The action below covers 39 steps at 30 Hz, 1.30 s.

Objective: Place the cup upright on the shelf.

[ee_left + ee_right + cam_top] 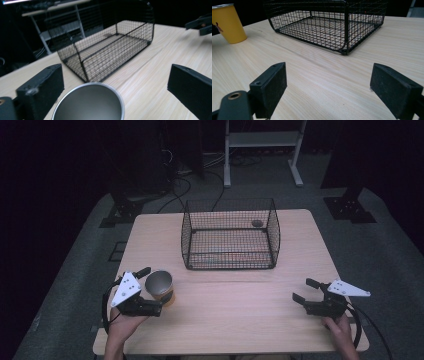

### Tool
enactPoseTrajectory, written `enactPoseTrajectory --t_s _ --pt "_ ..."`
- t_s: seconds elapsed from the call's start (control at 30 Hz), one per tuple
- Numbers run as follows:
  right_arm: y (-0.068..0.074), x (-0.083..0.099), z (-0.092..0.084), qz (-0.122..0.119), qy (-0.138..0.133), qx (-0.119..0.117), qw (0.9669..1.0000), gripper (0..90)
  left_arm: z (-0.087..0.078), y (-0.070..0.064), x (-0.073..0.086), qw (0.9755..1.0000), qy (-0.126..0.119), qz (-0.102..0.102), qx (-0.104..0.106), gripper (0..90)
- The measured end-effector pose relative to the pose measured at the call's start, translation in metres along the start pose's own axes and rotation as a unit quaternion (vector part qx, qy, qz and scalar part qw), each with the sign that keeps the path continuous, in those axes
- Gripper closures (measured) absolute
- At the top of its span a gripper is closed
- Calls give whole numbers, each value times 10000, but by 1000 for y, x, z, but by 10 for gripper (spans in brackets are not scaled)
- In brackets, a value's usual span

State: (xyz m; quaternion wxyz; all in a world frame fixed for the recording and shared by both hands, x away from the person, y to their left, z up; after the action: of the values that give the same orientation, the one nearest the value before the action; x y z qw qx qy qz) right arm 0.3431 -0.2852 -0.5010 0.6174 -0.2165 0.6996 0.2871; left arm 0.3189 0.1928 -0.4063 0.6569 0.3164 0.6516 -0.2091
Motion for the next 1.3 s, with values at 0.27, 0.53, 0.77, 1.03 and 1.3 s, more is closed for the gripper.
enactPoseTrajectory --t_s 0.27,0.53,0.77,1.03,1.3 --pt "0 0 0 0 1 4 10000 129 -2 12 19 9998 141 -122 -95 0" --pt "0 0 0 -16 8 -2 10000 129 -5 25 34 9988 220 -325 -293 0" --pt "0 0 0 -23 8 -2 10000 129 -1 27 47 9980 413 -386 -269 0" --pt "1 0 0 -28 13 -7 10000 129 3 29 58 9968 612 -445 -250 0" --pt "1 0 1 -57 26 -5 10000 129 9 29 65 9957 794 -436 -213 0"
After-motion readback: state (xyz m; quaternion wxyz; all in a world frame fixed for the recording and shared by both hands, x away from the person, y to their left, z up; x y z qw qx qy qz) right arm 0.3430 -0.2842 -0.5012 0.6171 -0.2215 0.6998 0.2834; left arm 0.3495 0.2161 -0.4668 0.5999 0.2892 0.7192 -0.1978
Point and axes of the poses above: each handheld gripper's, and its own axes: z roughly forward along the jaws, x roughly out of its underside, y roughly to its left, the point moved 7 cm from there along z, roughly forward along the jaws, and after that the axes turned 14 degrees about -y, right-handed, at the moved point
